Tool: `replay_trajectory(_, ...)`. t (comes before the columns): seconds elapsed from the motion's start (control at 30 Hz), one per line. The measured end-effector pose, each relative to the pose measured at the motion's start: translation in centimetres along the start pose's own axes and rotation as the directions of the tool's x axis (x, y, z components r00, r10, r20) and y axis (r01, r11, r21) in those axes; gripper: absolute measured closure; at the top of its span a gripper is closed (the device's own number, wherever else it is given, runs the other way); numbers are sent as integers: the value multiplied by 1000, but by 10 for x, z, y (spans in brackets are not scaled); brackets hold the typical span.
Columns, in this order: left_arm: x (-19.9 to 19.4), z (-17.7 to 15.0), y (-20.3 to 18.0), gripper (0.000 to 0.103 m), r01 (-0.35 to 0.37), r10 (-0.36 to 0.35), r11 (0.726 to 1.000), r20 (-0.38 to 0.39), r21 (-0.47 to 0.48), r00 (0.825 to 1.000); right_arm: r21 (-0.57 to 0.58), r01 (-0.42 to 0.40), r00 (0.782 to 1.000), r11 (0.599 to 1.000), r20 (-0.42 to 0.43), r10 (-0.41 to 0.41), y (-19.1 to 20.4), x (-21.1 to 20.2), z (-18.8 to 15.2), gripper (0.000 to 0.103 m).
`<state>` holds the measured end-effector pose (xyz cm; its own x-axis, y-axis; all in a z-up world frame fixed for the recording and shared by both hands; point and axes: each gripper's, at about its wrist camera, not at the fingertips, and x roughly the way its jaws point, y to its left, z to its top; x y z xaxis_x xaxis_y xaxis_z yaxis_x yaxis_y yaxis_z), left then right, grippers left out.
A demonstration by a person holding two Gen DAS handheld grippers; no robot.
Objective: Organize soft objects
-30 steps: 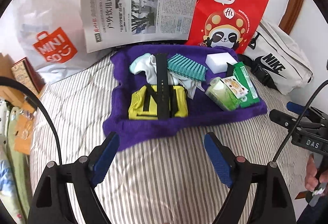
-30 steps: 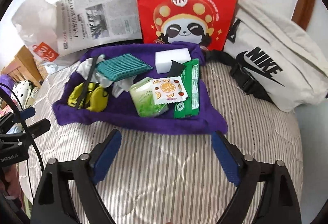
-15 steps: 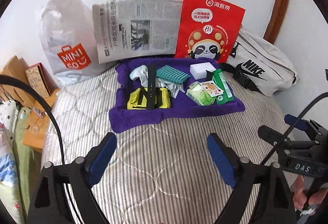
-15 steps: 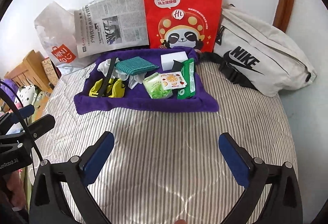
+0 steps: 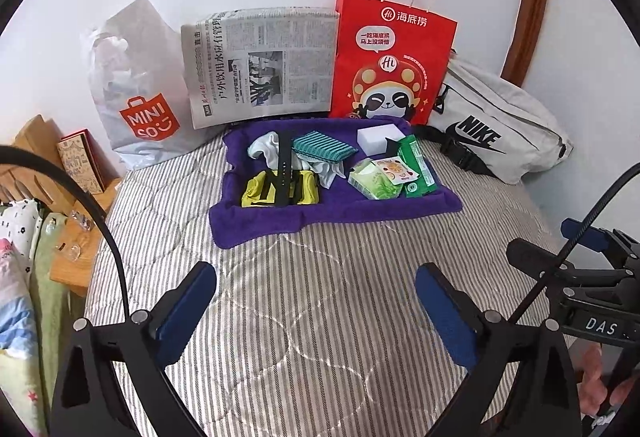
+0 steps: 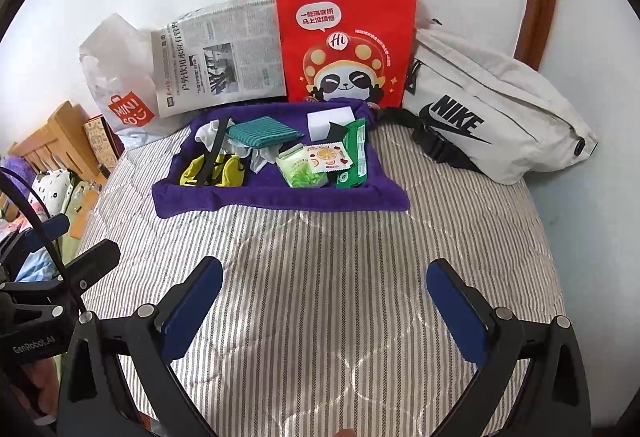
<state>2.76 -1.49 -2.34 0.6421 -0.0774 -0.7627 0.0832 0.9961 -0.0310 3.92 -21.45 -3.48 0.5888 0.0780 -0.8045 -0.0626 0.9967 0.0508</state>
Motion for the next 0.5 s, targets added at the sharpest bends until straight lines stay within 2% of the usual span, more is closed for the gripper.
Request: replay_trajectory(0.5,-8,-4,5,2,-45,45,999,-11,-24,999,-7,1,1000,1000,15,0,-1,-9,-5,2)
